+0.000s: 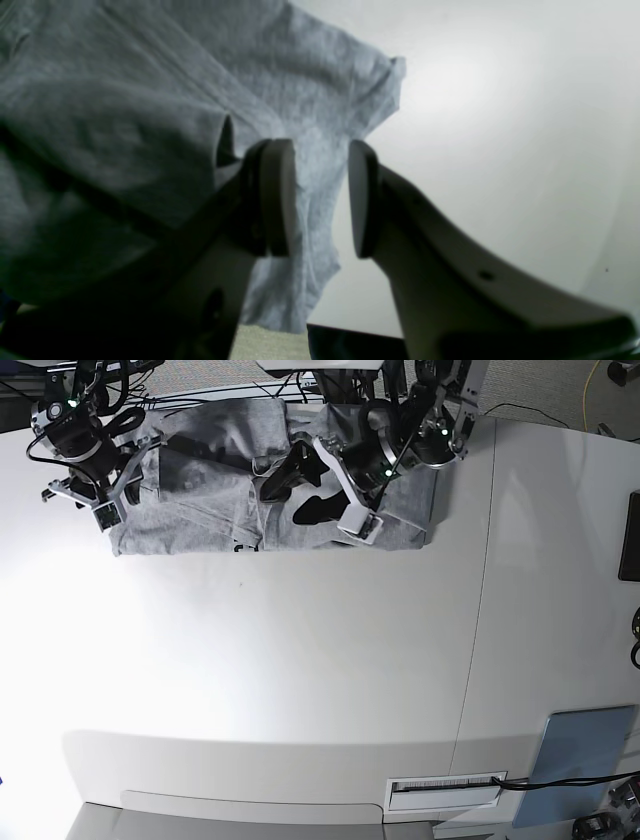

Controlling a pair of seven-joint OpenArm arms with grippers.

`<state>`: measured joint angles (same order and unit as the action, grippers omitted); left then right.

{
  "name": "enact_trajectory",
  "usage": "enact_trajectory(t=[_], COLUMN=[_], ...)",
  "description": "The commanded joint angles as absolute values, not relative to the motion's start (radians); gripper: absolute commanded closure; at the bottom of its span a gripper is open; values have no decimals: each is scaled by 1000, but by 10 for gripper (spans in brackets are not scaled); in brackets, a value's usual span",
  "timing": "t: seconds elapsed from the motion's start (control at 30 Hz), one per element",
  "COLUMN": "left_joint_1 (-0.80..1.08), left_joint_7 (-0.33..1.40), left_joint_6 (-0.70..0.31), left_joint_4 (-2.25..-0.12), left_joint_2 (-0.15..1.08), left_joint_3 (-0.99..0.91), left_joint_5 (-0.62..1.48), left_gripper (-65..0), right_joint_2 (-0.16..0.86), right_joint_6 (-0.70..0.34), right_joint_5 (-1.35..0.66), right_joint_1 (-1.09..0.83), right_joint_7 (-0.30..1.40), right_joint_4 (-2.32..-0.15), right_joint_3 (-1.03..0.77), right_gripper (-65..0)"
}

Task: Fold the T-shirt properly
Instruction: 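Fold the shirt end held by the left gripper toward the right gripper, then open the left gripper and lift it off the folded end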

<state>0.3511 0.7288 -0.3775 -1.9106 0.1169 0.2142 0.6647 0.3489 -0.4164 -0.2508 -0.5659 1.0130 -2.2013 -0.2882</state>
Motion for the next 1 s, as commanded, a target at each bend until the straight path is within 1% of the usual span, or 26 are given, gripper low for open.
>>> enact_trajectory(t=[0.0, 0.1, 0.17, 0.27, 0.4, 0.47, 0.6, 0.67, 0.77, 0.9, 0.97], left_joint_1=[349, 359, 382, 427, 479, 500, 538, 550, 548, 517, 484], left_joint_7=[749, 891, 939, 952, 956, 972, 1005, 1004, 986, 873, 864], left_joint_6=[-408, -463, -502, -546, -557, -591, -618, -649, -652, -591, -554], left_joint_4=[-1934, -1946, -1957, -1965, -1965, -1965, -1965, -1965, -1963, -1963, -1963], left_joint_2=[115, 115, 115, 115, 121, 134, 152, 152, 152, 152, 152], left_joint_3=[201, 147, 109, 60, 14, 3, 5, 29, 120, 275, 331], left_joint_5=[684, 696, 695, 677, 620, 625, 696, 711, 683, 556, 525], left_gripper=[-405, -400, -383, -382, -382, -382, -382, -382, -382, -382, -382], right_joint_2=[360, 361, 360, 361, 361, 360, 360, 360, 360, 360, 360], right_joint_6=[-414, -414, -414, -414, -414, -414, -414, -414, -414, -414, -414], right_joint_5=[-248, -241, -242, -242, -242, -242, -242, -242, -242, -242, -242], right_joint_1=[-568, -568, -568, -568, -568, -568, -568, -568, -568, -568, -568], right_joint_7=[994, 990, 981, 958, 953, 953, 953, 954, 957, 981, 1007], right_joint_4=[-2218, -2218, -2218, -2218, -2218, -2218, -2218, -2218, -2218, -2218, -2218], right_joint_3=[-296, -296, -296, -296, -296, -296, -296, -296, -296, -296, -296], right_gripper=[-186, -186, -186, -186, -186, -186, -186, -186, -186, -186, -186])
